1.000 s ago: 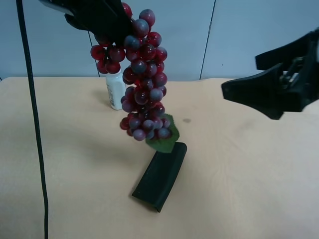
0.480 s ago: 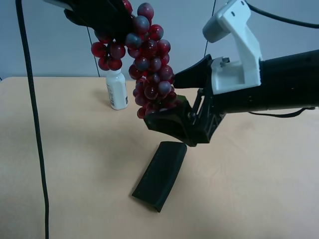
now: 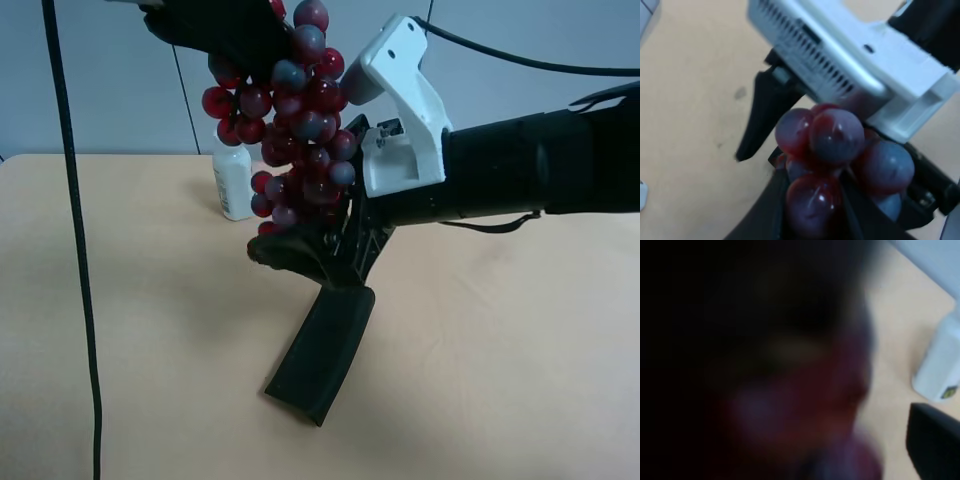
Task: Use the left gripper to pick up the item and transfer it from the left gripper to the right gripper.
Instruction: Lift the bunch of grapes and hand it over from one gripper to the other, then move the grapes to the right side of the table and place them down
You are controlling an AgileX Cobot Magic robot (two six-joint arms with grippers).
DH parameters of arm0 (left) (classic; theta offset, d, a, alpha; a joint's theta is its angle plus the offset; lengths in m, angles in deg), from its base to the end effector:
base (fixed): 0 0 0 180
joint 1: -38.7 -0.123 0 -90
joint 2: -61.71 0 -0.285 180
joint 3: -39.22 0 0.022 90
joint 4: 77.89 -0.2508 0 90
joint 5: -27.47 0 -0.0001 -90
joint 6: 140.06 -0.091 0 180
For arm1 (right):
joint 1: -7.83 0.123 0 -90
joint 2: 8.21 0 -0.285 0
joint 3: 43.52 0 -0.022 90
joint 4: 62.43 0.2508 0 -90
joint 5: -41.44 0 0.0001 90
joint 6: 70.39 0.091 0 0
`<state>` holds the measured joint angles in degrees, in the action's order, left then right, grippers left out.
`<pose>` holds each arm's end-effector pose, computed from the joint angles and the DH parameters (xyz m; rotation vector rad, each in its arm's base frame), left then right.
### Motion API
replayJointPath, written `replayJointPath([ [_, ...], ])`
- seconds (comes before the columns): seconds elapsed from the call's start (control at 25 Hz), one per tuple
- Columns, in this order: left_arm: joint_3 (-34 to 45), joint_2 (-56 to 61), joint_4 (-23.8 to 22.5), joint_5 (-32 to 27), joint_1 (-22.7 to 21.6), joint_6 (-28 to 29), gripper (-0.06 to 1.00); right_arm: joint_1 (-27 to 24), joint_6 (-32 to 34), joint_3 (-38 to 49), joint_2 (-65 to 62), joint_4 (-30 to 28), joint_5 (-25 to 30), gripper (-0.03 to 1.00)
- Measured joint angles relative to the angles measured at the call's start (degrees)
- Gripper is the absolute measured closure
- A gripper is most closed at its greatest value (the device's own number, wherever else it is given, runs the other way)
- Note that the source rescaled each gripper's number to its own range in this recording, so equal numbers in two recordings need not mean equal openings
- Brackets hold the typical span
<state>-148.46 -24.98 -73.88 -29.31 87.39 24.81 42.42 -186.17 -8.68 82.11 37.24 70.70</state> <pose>0.1867 -0.2205 0.4118 1.2529 2.0451 -0.3663 0.2125 0.1999 0.2420 -1.1492 1.7608 0.7341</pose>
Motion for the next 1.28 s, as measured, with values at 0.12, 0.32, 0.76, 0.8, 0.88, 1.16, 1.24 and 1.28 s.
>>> replayJointPath([
  [0.12,0.0,0.0,0.3,0.1,0.0,0.0,0.94,0.0,0.0,-1.6,0.9,0.1,0.0,-0.03],
  [0.32,0.0,0.0,0.4,0.2,0.0,0.0,0.94,0.0,-0.1,-2.0,1.2,0.0,0.1,0.43],
  [0.76,0.0,0.0,-0.4,1.5,0.0,0.0,0.65,0.0,-0.1,-2.0,1.2,0.0,0.1,0.96],
  [0.8,-0.1,0.0,-0.6,1.6,0.0,0.0,0.44,0.0,-0.1,-2.0,1.3,0.0,0.1,0.96],
  [0.88,-0.1,0.0,-1.1,1.6,0.0,0.0,0.13,0.0,-0.1,-2.0,1.3,0.0,0.1,0.96],
  [1.16,-0.1,0.2,-3.1,1.2,0.0,-1.0,-0.05,0.0,-0.2,-2.0,1.3,-0.2,0.1,0.96],
  [1.24,-0.1,1.0,-5.5,0.4,0.0,-0.6,-0.05,0.0,-0.4,-2.0,1.3,-0.2,0.0,0.96],
  [1.28,-0.1,1.7,-6.6,-0.3,0.0,0.1,-0.05,0.0,-0.5,-2.0,1.3,-0.2,0.0,0.96],
])
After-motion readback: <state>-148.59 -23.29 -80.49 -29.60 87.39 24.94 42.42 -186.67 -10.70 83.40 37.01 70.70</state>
